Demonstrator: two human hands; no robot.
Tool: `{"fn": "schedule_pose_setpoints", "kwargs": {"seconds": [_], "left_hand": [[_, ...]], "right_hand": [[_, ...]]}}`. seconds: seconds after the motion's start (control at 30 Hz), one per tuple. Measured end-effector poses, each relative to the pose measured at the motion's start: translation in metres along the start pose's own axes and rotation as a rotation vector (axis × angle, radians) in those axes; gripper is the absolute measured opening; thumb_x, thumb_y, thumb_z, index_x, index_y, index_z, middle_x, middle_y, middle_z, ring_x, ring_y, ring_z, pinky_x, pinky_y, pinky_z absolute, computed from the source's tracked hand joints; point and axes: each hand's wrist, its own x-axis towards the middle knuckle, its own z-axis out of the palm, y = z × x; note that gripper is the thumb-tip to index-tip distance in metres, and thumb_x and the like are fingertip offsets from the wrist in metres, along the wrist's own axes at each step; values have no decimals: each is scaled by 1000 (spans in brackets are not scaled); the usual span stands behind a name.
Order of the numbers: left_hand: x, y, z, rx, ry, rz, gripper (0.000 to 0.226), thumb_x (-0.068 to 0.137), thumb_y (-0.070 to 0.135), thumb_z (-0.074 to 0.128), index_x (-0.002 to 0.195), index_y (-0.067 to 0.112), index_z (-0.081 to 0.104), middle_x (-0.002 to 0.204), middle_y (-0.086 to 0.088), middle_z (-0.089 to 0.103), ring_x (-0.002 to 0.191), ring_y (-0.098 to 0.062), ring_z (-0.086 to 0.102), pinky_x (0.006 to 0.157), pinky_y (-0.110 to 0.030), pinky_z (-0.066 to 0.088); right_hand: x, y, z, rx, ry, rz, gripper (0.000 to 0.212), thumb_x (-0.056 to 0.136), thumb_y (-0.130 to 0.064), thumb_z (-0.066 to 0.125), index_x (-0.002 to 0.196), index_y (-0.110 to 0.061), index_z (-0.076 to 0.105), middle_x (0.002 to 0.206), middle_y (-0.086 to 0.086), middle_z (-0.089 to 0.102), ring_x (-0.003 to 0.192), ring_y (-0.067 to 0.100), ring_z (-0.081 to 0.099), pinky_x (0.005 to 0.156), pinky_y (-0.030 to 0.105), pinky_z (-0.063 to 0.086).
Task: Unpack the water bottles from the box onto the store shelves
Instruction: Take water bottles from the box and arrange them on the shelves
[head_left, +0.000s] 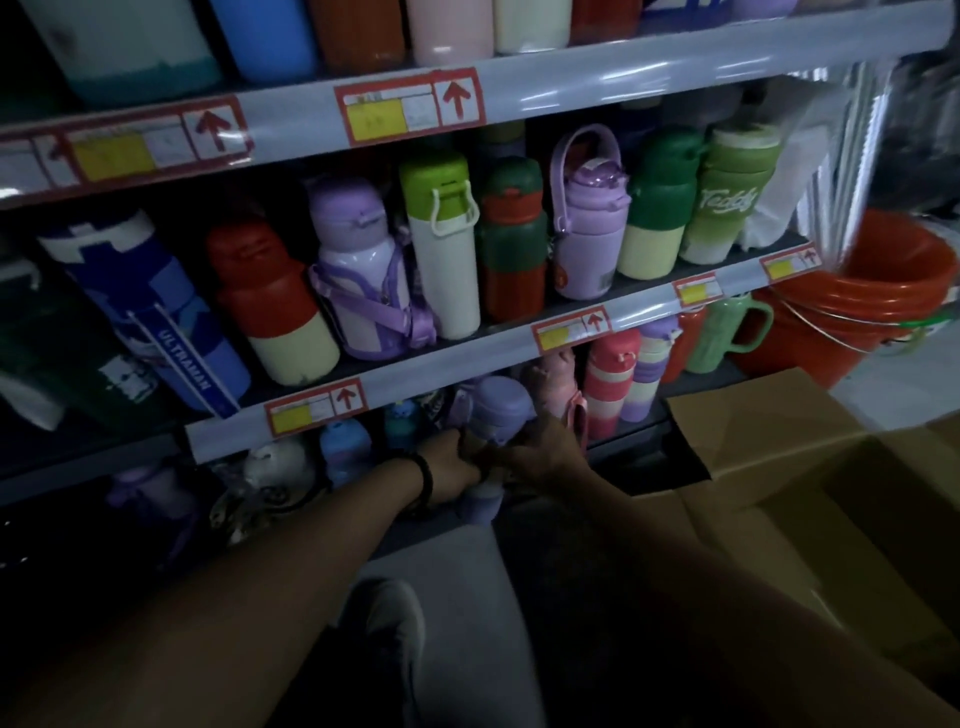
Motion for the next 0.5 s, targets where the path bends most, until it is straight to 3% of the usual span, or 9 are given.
{"fn": "schedule_pose_setpoints", "kwargs": {"seconds": [0.1, 0.23, 0.3, 0.33, 0.4, 0.5], "left_hand": [[12, -10, 21, -179, 160, 46, 23, 94, 10, 66, 104, 21, 50, 116, -8, 63, 116, -29, 61, 99, -39, 50], [21, -9, 53, -505, 385, 130, 37, 95, -7, 62, 131, -1, 53, 114, -5, 59, 99, -10, 57, 85, -19, 41], [31, -11, 69, -637, 448, 155, 42, 93, -11, 64, 133, -10, 51, 118, -9, 62, 92, 0, 58, 80, -11, 45], [39, -14, 77, -686, 484, 154, 46, 91, -8, 69, 134, -9, 52, 123, -10, 64, 96, -3, 61, 83, -9, 47], [53, -19, 88, -717, 553, 146, 62, 82, 13, 75, 138, 2, 54, 134, -8, 65, 115, -15, 62, 99, -24, 52], [73, -33, 101, -746, 528, 158, 82, 71, 36, 69, 148, 16, 47, 144, 0, 59, 133, -19, 56, 111, -45, 49]], "right_hand": [[4, 2, -5, 5, 1, 14, 97, 53, -58, 97, 139, -29, 61, 128, -10, 71, 116, 10, 67, 103, 35, 55], [14, 14, 7, -16, 105, 35, 91, 59, -56, 92, 139, -28, 59, 130, -4, 72, 120, 18, 68, 101, 37, 56], [22, 21, 11, -7, 145, 15, 79, 69, -44, 94, 138, -28, 60, 129, -4, 72, 120, 18, 68, 96, 28, 52], [28, 23, 12, -28, 142, -7, 77, 71, -41, 94, 138, -27, 60, 129, -5, 72, 119, 16, 67, 93, 24, 49], [37, 24, 9, -34, 119, -66, 76, 72, -35, 96, 138, -27, 60, 124, -11, 71, 115, 9, 65, 91, 19, 45], [54, 35, 13, 19, 85, -98, 79, 69, -29, 98, 138, -27, 59, 122, -18, 66, 116, 6, 64, 97, 23, 49]]}}
